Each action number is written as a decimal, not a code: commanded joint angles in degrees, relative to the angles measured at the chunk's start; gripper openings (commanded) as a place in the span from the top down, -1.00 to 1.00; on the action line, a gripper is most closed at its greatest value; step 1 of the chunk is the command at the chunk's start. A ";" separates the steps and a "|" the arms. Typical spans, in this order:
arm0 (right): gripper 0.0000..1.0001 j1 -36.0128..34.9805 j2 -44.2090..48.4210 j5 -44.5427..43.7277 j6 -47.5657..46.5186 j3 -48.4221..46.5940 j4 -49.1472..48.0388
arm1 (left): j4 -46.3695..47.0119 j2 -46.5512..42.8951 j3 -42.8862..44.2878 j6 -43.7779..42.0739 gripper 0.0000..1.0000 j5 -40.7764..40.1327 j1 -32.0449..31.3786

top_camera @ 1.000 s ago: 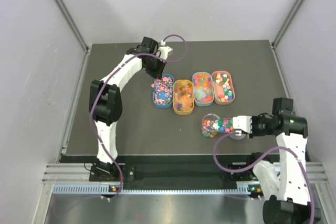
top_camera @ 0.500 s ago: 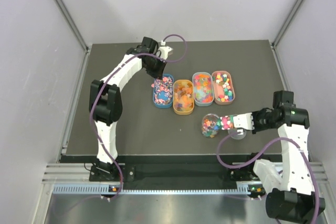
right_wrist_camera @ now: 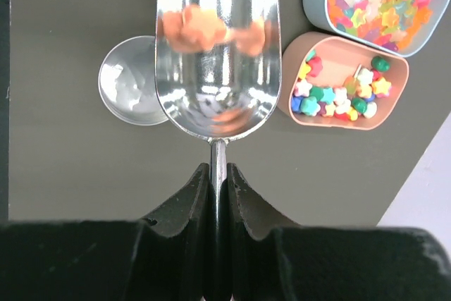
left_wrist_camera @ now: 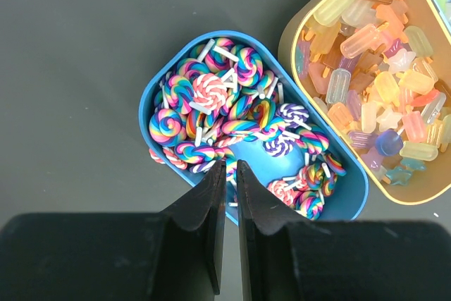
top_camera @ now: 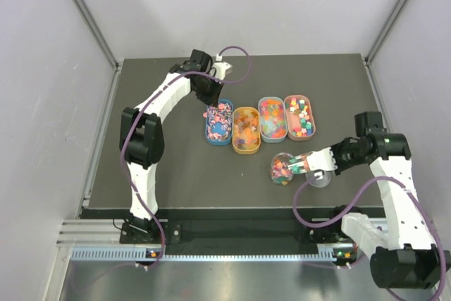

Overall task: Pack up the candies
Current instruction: Place the fake candies in the packing bottle, then place the spatula at the center of the board, then pick up the bottle lid at the center of the board, then adjust the packing bottle at the center of the board.

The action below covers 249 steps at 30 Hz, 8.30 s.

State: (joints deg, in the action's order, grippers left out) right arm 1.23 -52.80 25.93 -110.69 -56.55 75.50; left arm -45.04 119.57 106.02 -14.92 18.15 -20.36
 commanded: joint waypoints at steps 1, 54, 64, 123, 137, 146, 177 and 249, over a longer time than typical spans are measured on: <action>1.00 -2.99 -2.22 -3.69 2.58 -3.38 -0.09 | 1.44 -1.09 0.42 0.24 0.67 1.10 -0.12; 0.32 18.72 -46.70 -3.34 72.64 -14.99 -23.66 | 0.47 -15.33 -8.64 7.71 0.36 10.58 -11.36; -0.02 19.16 -19.76 -0.21 42.01 -4.89 -11.39 | 1.88 -11.73 -2.13 7.45 0.31 6.11 -13.13; 1.00 -11.00 -6.73 -6.42 25.09 18.18 -19.89 | 3.11 -11.82 -2.13 4.90 0.31 -4.79 -10.05; 1.00 1.81 -15.65 17.41 44.67 -21.91 6.38 | 3.46 -6.19 7.98 6.57 0.21 7.35 -10.05; 1.00 16.85 -35.08 56.89 63.57 -29.67 8.96 | 2.94 -8.12 4.38 4.55 0.21 2.94 -7.68; 1.00 -0.70 -33.60 66.97 85.21 -5.77 -6.95 | -0.14 -0.92 11.58 -0.82 0.22 -4.62 -6.97; 1.00 18.36 -37.56 66.17 76.24 -15.52 2.10 | 0.04 -6.46 -5.74 16.68 0.19 2.24 -29.12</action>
State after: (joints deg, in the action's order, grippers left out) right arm 18.04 -92.99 84.07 -31.86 -72.64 76.51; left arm -45.01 111.20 97.82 3.16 25.63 -48.31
